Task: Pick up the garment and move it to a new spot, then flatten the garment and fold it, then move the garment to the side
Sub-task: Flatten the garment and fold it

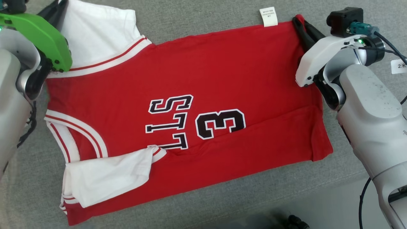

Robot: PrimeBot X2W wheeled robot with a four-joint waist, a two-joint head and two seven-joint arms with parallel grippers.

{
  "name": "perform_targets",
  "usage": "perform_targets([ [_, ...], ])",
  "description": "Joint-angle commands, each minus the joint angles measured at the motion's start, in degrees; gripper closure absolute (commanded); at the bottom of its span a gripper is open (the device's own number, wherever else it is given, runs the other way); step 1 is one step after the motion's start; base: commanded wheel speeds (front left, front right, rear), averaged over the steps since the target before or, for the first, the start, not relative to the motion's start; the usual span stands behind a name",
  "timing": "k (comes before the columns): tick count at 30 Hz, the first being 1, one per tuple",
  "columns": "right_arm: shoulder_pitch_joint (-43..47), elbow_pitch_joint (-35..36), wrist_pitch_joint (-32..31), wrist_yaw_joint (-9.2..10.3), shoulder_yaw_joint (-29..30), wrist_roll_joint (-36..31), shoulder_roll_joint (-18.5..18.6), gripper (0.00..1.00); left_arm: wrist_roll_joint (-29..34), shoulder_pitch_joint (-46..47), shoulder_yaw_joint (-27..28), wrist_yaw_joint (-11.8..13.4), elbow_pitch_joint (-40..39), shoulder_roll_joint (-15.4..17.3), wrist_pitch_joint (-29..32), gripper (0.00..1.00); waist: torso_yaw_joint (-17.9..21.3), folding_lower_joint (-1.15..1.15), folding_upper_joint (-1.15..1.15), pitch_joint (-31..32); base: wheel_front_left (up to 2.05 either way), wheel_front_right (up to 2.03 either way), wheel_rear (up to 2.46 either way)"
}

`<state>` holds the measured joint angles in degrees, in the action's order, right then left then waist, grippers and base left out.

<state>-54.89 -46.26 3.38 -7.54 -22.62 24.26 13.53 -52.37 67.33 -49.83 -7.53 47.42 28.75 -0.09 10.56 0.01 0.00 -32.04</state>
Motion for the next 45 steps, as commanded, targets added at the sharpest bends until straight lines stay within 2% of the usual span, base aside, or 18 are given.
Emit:
perform_targets([
  [1, -0.85, -0.44, 1.22, 0.11, 0.25, -0.28, 0.63, 1.0, -0.3, 1.59, -0.03, 0.09, -0.39, 0.35, -1.56, 1.0, -1.17, -0.01, 0.0, 0.99, 0.0, 0.0, 0.0],
  [8, -0.44, -2.31, 7.7, 0.11, 1.72, -2.68, 0.91, 1.0, -3.23, 0.41, -1.13, 0.09, -3.33, -0.26, -8.23, 1.0, -3.95, -0.01, 0.0, 4.59, 0.0, 0.0, 0.0],
  [14, 3.16, -3.25, 9.89, 0.11, 2.42, -3.25, 1.52, 1.0, -5.31, -3.83, -1.85, 0.09, -7.98, 0.26, -12.33, 1.0, -5.94, -0.01, 0.0, 7.02, 0.0, 0.0, 0.0],
  [19, 6.96, -1.95, 11.33, 0.11, 3.84, -4.07, 2.61, 1.0, -6.21, -9.49, -0.2, 0.65, -12.67, 0.48, -14.45, 1.0, -7.27, -0.01, 0.0, 8.4, 0.0, 0.0, 0.0],
  [24, 11.56, 0.92, 11.87, 0.11, 6.68, -5.57, 3.9, 1.0, -5.14, -16.45, 1.76, 3.0, -19.78, 0.88, -15.13, 1.0, -8.31, -0.01, 0.0, 9.63, 0.0, 0.0, 0.0],
  [30, 19.25, 9.02, 11.8, 0.11, 12.27, -8.44, 3.7, 1.0, -1.55, -27.94, 7.96, 7.59, -31.34, 0.78, -15.14, 1.0, -9.1, -0.01, 0.0, 11.01, 0.0, 0.0, 0.0],
  [36, 27.83, 16.3, 11.82, 0.11, 18.24, -10.71, 2.44, 1.0, 2.5, -41.74, 13.67, 11.26, -40.35, -1.1, -15.11, 1.0, -10.18, -0.01, 0.0, 11.92, 0.0, 0.0, 0.0],
  [39, 31.01, 18.31, 11.82, 0.11, 20.1, -10.97, 1.55, 1.0, 3.13, -47.27, 15.79, 12.25, -42.59, -2.58, -15.12, 1.0, -10.28, -0.01, 0.0, 12.47, 0.0, 0.0, 0.0],
  [45, 36.56, 21.58, 11.82, 0.11, 22.37, -10.58, -0.14, 1.0, 4.69, -55.34, 18.05, 11.95, -42.71, -5.12, -15.12, 1.0, -10.89, -0.01, 0.0, 13.73, 0.0, 0.0, 0.0],
])
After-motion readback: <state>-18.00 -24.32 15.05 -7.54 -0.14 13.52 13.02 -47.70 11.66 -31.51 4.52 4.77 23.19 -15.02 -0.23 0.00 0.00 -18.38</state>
